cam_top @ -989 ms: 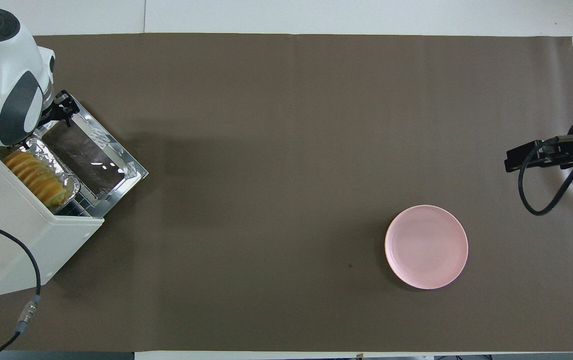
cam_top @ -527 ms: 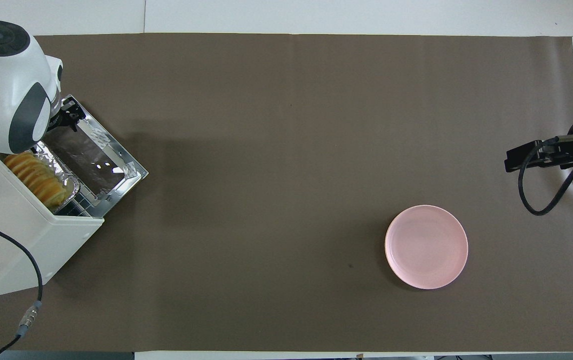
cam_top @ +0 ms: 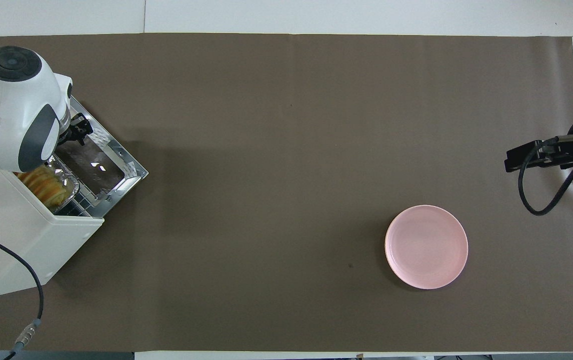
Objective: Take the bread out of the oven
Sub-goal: 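Grasp the edge of the foil tray with the left gripper, then pull the foil tray out of the oven with the left gripper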
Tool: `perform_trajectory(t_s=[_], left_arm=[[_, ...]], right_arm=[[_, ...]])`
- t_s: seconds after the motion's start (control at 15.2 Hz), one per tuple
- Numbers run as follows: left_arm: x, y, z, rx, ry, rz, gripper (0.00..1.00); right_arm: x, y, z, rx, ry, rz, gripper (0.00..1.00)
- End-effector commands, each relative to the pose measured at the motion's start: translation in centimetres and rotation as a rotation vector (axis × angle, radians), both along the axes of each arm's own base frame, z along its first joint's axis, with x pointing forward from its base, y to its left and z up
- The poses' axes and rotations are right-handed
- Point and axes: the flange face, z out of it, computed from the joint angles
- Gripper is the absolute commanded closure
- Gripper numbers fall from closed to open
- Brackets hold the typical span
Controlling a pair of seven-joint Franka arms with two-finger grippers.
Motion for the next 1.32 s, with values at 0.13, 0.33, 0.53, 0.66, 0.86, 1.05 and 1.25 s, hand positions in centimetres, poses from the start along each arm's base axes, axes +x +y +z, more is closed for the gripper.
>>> perform_trajectory(t_s=[0.13, 0.33, 0.53, 0.66, 0.86, 1.05, 1.25], left_arm=[[-2.4, 0.5, -0.4, -0.001, 0.013, -0.007, 1.00], [-1.2, -0.9, 1.1, -0.003, -0.015, -0.046, 1.00], [0.7, -5.6, 4.2, -0.032, -0.055, -0.079, 1.00], [1.7, -10.2, 6.7, -0.128, -0.086, -0.074, 1.00], [1.1, -16.4, 8.0, -0.199, -0.106, -0.111, 1.00], [-1.0, -22.5, 8.0, -0.207, -0.103, -0.133, 1.00], [-3.6, -29.2, 9.4, -0.286, -0.096, -0.196, 1.00]], right_arm=[[-0.3, -0.3, 0.4, -0.017, 0.002, 0.018, 0.00], [-0.3, -0.3, 0.4, -0.017, 0.002, 0.018, 0.00], [-0.3, -0.3, 0.4, -0.018, 0.002, 0.017, 0.00], [-0.3, -0.3, 0.4, -0.017, 0.002, 0.018, 0.00], [-0.3, -0.2, 0.3, -0.016, 0.003, 0.020, 0.00], [-0.3, -0.3, 0.3, -0.017, 0.003, 0.017, 0.00], [-0.3, -0.3, 0.4, -0.016, 0.002, 0.017, 0.00]])
